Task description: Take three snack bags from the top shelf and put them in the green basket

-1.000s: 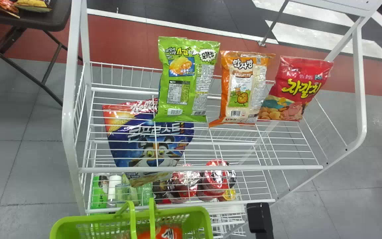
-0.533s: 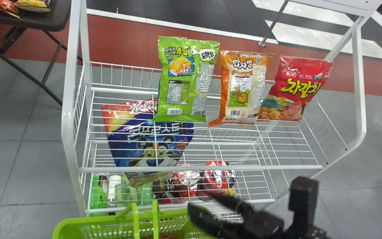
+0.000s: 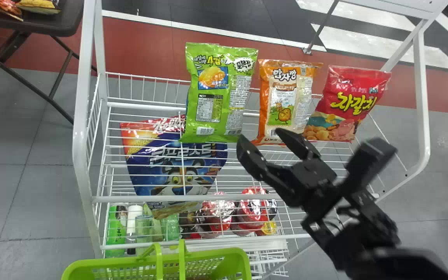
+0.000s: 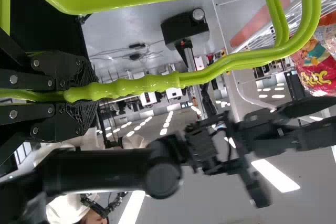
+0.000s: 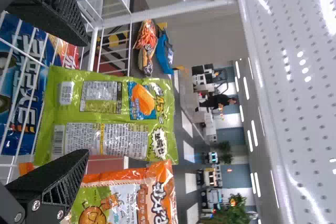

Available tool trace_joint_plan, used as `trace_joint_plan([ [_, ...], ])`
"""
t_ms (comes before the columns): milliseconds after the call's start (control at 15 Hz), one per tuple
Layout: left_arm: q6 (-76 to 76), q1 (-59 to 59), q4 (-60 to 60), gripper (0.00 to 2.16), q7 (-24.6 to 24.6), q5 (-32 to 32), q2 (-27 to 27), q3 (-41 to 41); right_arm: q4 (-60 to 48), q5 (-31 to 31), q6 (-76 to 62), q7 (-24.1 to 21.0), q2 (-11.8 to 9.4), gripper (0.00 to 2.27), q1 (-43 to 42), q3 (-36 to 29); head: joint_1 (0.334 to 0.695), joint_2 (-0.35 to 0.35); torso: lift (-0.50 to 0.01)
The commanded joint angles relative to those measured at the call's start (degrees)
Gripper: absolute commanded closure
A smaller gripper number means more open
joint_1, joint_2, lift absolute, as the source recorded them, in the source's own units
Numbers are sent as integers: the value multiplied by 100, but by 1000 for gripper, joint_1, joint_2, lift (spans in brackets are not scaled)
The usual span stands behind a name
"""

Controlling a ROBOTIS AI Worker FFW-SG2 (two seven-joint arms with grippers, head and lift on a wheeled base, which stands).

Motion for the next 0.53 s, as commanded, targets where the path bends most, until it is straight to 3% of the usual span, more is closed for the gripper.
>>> trace_joint_plan([
  [0, 32, -64, 0, 1359, 75, -63, 9, -82, 507, 258, 287, -151, 14, 83, -765, 213, 695, -350, -44],
  [467, 32, -187, 97, 1362, 57, -45, 9, -65, 2230, 1049, -152, -704, 14, 90, -2022, 987, 695, -350, -44],
])
